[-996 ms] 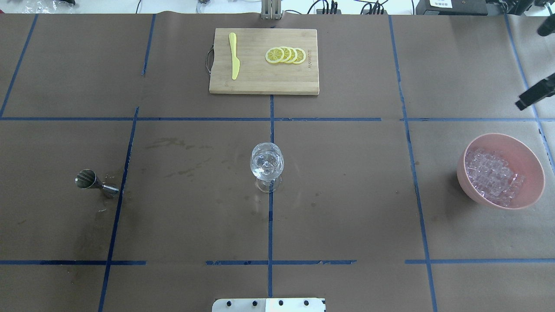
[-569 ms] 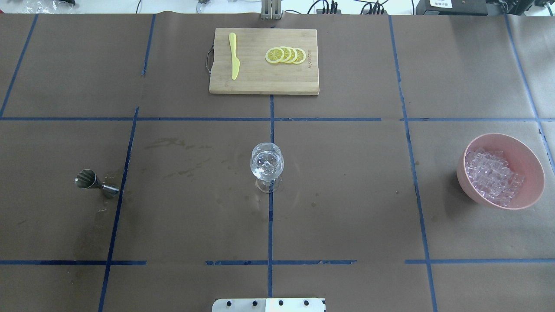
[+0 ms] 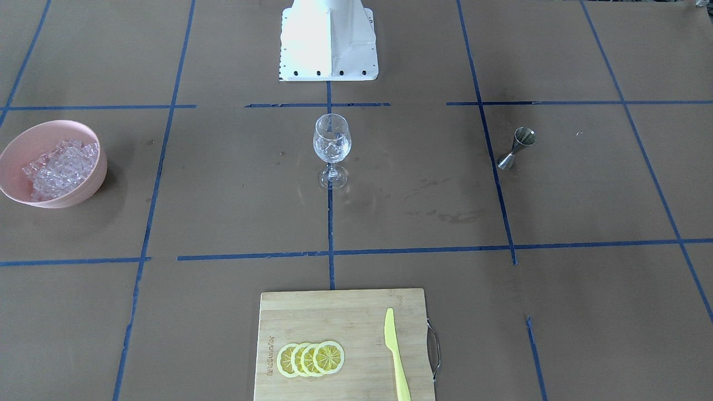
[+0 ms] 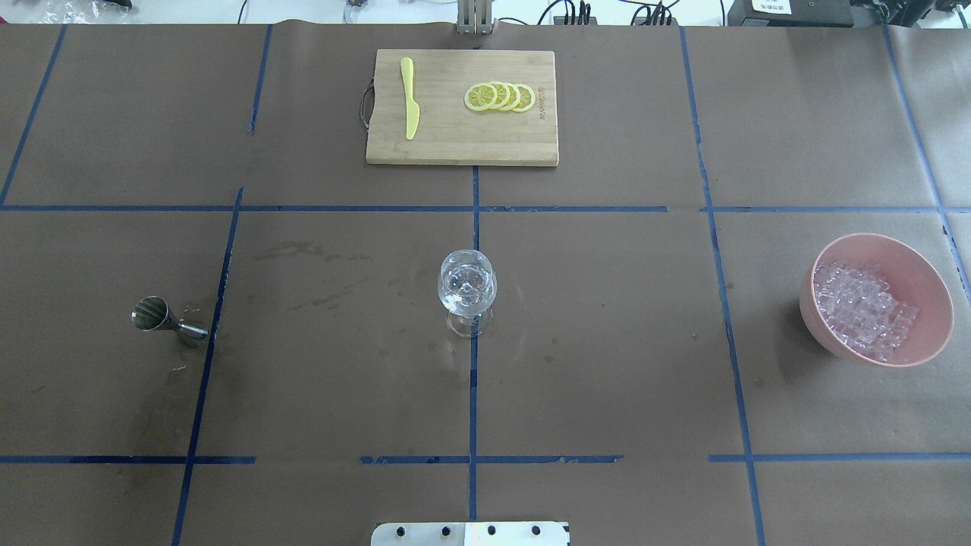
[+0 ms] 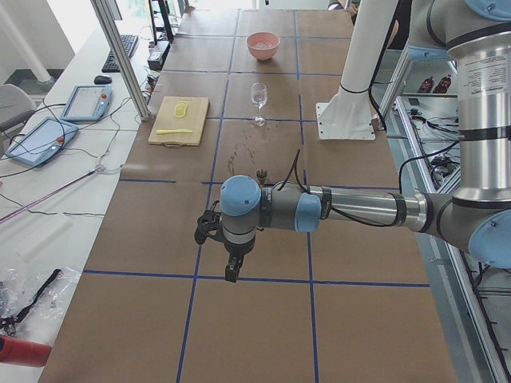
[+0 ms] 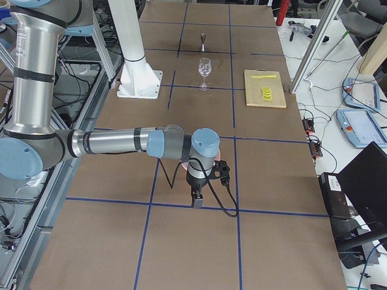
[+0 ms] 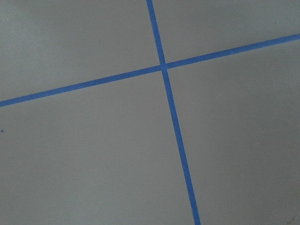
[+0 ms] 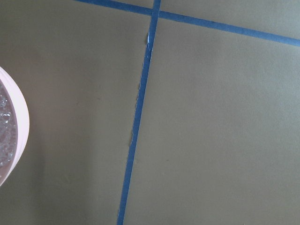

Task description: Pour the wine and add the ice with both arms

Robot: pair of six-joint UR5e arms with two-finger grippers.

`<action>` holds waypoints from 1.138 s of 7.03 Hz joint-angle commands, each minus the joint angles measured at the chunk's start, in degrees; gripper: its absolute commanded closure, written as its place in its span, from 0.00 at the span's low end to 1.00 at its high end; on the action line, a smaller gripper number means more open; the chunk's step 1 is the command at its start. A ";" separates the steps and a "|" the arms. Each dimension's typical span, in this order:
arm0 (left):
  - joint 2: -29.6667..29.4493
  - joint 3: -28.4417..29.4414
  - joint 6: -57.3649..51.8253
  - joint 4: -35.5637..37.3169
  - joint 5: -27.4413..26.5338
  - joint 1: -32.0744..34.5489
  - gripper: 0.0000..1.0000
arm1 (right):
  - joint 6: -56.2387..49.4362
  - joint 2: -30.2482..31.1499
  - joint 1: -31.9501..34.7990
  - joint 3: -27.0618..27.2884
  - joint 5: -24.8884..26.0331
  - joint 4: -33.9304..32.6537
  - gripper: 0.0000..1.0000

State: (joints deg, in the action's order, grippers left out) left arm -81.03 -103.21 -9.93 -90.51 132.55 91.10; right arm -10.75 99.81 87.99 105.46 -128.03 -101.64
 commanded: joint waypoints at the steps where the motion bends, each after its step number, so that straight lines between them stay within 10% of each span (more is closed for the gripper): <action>1: 0.08 0.03 0.00 0.07 -0.01 0.04 0.00 | -0.41 0.38 0.07 -0.69 1.37 0.13 0.00; 8: 0.08 0.11 0.00 0.07 -0.01 0.04 0.00 | 0.55 0.12 -0.10 -1.75 -2.04 2.50 0.00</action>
State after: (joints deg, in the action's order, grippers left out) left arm -80.95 -103.22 -9.93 -90.44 132.54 91.14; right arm -10.40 100.12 87.95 103.75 -129.53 -99.95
